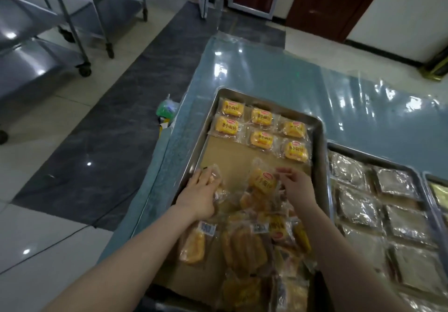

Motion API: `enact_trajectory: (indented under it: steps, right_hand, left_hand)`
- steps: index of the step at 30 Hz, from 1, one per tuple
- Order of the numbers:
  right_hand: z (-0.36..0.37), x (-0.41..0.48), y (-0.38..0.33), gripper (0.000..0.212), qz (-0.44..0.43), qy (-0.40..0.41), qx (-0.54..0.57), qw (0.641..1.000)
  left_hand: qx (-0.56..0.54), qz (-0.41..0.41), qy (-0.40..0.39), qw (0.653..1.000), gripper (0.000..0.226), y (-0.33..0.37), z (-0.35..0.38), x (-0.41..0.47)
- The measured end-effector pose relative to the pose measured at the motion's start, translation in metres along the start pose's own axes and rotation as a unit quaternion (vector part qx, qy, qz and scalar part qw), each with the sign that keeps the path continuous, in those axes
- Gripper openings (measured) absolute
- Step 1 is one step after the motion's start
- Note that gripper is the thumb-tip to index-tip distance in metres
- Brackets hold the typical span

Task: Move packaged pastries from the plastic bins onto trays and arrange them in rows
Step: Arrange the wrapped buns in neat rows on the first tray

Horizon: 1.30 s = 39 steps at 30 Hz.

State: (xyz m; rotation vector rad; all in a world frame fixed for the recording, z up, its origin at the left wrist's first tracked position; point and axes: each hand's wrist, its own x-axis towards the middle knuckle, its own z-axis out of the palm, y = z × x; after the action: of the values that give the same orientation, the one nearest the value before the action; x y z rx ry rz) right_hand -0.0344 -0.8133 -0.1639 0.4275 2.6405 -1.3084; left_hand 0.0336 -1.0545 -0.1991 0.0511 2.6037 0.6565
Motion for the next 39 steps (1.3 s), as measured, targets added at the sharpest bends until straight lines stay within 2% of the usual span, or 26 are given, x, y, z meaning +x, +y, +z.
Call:
enact_trajectory:
  steps: [3,5,7,8,10,12,15,17,18,20,24,28,30,32,34,35,37,39]
  right_hand:
    - [0.008,0.018,-0.003,0.019,-0.012,0.020,0.017,1.000]
    - [0.016,0.026,-0.006,0.033,-0.026,0.022,0.020,0.999]
    - [0.026,0.030,-0.006,0.050,-0.049,0.021,-0.060,0.997]
    - [0.031,0.029,-0.007,0.054,-0.080,0.022,-0.130,0.988]
    - [0.040,0.025,-0.004,0.059,-0.174,0.007,-0.264,0.949]
    - [0.046,0.024,-0.002,0.062,-0.233,-0.049,-0.315,0.919]
    - [0.050,0.028,0.004,0.068,-0.200,-0.122,-0.323,0.917]
    - [0.050,0.030,0.009,0.071,-0.184,-0.138,-0.331,0.915]
    - [0.050,0.031,0.012,0.071,-0.185,-0.140,-0.337,0.912]
    - [0.051,0.032,0.017,0.070,-0.193,-0.136,-0.342,0.909]
    - [0.055,0.032,0.020,0.068,-0.205,-0.121,-0.331,0.913]
    - [0.057,0.032,0.024,0.065,-0.210,-0.115,-0.326,0.915]
    - [0.057,0.032,0.024,0.065,-0.209,-0.115,-0.322,0.916]
    - [0.057,0.031,0.024,0.065,-0.212,-0.111,-0.326,0.915]
    - [0.056,0.031,0.023,0.064,-0.217,-0.106,-0.329,0.913]
    - [0.057,0.031,0.023,0.064,-0.218,-0.105,-0.331,0.912]
    - [0.056,0.030,0.023,0.064,-0.220,-0.104,-0.332,0.912]
    - [0.056,0.030,0.023,0.063,-0.218,-0.105,-0.329,0.913]
  left_hand:
    - [-0.031,0.007,-0.039,0.999,0.083,-0.005,-0.007,0.013]
    - [-0.049,0.008,-0.041,0.998,0.088,-0.009,-0.004,0.018]
    - [-0.035,0.009,-0.026,0.999,0.106,-0.010,0.000,0.020]
    - [-0.019,0.016,-0.003,1.000,0.108,-0.010,0.003,0.020]
    - [-0.003,0.024,0.062,0.998,0.095,-0.008,0.007,0.019]
    - [-0.062,0.010,0.135,0.989,0.076,-0.003,0.005,0.020]
    - [-0.227,-0.023,0.223,0.948,0.032,0.002,-0.012,0.019]
    - [-0.331,-0.012,0.261,0.907,0.010,0.002,-0.024,0.022]
    - [-0.372,0.001,0.264,0.890,0.011,0.003,-0.029,0.025]
    - [-0.396,0.007,0.240,0.886,0.018,0.006,-0.037,0.032]
    - [-0.341,-0.044,0.222,0.913,0.044,0.007,-0.038,0.053]
    - [-0.222,-0.026,0.210,0.952,0.081,0.007,-0.030,0.063]
    - [-0.170,-0.015,0.212,0.962,0.074,0.008,-0.024,0.063]
    - [-0.094,0.009,0.248,0.964,0.047,0.008,-0.020,0.061]
    - [-0.002,0.068,0.270,0.961,0.027,0.006,-0.018,0.061]
    - [0.039,0.109,0.253,0.961,0.024,0.005,-0.019,0.061]
    - [0.075,0.170,0.171,0.968,0.025,0.004,-0.023,0.063]
    - [0.062,0.167,0.083,0.980,0.028,0.004,-0.032,0.067]
